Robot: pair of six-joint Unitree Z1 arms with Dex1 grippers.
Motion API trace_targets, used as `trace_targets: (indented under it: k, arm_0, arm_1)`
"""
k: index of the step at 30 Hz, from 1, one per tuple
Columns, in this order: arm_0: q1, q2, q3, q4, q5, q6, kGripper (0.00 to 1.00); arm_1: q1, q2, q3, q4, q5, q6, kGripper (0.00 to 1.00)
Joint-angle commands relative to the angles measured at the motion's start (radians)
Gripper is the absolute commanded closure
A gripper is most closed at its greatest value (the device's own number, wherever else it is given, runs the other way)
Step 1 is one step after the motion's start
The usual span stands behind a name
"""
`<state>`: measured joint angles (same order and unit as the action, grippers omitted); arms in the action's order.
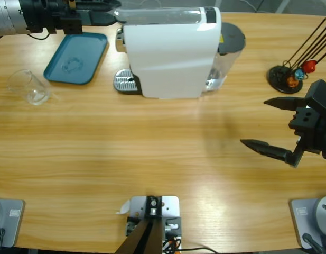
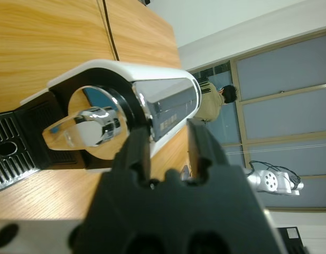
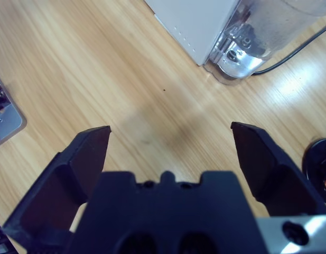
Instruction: Pour coffee
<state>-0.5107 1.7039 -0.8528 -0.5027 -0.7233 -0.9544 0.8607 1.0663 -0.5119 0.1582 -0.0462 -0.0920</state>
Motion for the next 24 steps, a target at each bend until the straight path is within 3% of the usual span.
trace_targets:
  k: [1, 24]
  arm_0:
    - [0.010, 0.051, 0.027, -0.061, -0.061, 0.000, 1.000]
    - [0.050, -0.056, 0.058, -0.080, -0.146, -0.001, 1.000]
  arm_1:
    - [0.009, 0.027, 0.001, 0.015, -0.009, -0.001, 0.018]
    - [0.009, 0.034, 0.000, 0.015, -0.012, -0.002, 0.023]
